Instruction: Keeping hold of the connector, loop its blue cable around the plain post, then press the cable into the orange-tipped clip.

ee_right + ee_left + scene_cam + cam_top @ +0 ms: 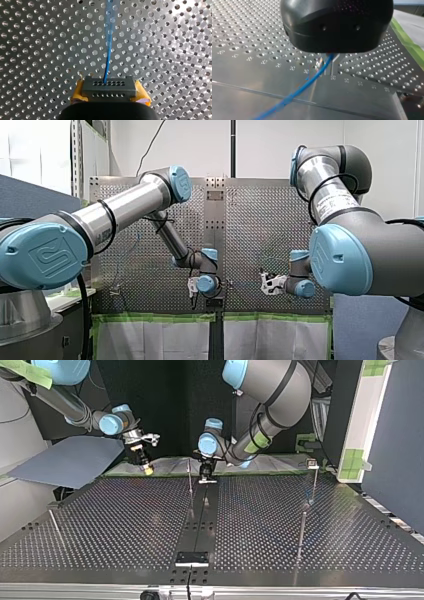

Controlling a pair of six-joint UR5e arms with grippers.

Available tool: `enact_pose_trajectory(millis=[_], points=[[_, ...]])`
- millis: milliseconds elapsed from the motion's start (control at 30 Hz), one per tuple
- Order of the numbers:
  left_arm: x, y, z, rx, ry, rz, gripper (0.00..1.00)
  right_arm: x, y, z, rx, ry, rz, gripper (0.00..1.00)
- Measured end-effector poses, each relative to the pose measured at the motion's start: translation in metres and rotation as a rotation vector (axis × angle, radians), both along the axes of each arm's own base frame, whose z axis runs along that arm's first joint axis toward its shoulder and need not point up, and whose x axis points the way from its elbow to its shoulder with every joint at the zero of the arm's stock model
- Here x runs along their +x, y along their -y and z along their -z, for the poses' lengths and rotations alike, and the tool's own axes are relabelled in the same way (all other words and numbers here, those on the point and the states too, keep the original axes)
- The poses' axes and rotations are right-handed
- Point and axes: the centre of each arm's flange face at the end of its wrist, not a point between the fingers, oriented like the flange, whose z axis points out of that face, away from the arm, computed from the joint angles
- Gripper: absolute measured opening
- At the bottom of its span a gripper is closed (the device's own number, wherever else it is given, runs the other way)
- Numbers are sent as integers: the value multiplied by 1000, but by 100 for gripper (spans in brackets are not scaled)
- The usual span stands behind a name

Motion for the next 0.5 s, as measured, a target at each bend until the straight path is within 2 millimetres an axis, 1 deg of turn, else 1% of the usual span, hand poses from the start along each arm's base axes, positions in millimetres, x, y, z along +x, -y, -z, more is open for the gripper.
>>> enact_pose_trajectory(millis=[200, 500], points=[[2, -2, 0, 0, 0, 1, 0, 1, 5, -2, -2, 9, -3, 0], [1, 5, -2, -2, 10, 21, 0, 2, 9, -3, -9, 15, -20, 0]])
